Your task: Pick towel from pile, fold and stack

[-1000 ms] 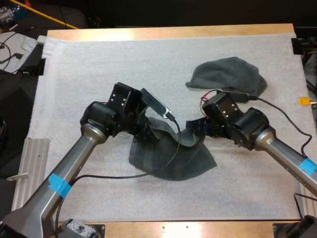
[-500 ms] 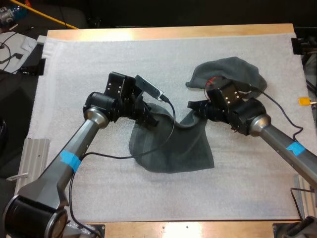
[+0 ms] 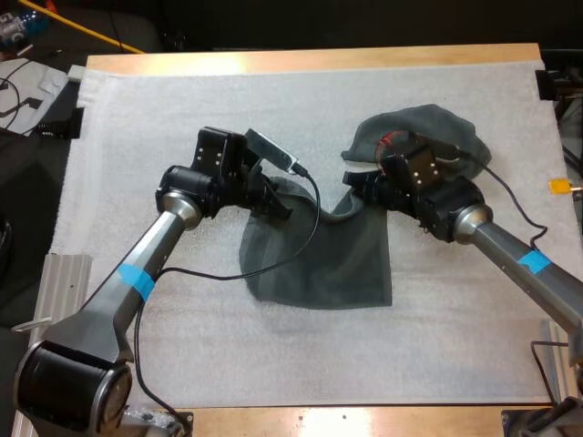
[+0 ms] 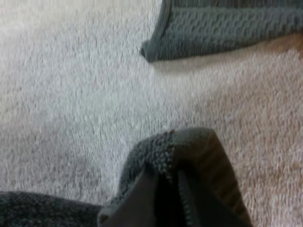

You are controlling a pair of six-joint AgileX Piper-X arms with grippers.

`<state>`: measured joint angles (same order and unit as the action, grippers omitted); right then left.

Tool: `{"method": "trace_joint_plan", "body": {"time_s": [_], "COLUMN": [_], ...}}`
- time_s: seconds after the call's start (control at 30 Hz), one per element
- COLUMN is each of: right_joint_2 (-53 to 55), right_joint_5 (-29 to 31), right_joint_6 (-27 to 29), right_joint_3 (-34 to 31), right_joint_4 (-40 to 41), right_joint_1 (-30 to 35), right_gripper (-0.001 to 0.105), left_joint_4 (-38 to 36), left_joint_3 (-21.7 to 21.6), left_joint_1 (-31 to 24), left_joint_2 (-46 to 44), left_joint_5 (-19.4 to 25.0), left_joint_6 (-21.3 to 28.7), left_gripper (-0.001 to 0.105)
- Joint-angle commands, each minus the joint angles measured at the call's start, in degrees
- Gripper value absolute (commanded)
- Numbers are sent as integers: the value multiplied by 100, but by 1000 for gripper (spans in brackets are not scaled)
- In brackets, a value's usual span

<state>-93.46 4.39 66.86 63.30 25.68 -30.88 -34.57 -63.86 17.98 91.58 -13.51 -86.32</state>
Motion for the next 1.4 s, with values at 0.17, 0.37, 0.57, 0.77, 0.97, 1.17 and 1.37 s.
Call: {"method": "trace_joint_plan", "body": {"time_s": [0.17,0.37,0.57,0.77,0.97,1.17,1.37], "right_joint_2": [-25,65,348,841,1632,2402,3125], "right_joint_5": [47,39,-10,-12,-28,-72,-87], "right_joint_6": [-53,191,620,1062,1403,1550,1615], "right_joint_3": [34,46,30,26,31,29,44], "right_joint_4": [-623,-1092,-968,-510,500,1572,2494], "right_joint_1": [82,104,83,72,66,22,-216], "right_gripper": [55,67,64,64,64,64,64], "left_joint_4": [370,158,-357,-881,-1526,-2138,-2795], "left_joint_3": [-47,-268,-379,-388,-381,-372,-358], "left_joint_1": [-2,-33,-38,-17,-15,-22,-27], "left_joint_2": [60,-10,-291,-768,-1543,-2331,-3073], "left_joint_5": [145,194,206,229,232,194,129], "left_joint_6": [-95,-189,-122,-63,-100,-233,-491], "left_gripper": [60,65,63,63,63,63,63]}}
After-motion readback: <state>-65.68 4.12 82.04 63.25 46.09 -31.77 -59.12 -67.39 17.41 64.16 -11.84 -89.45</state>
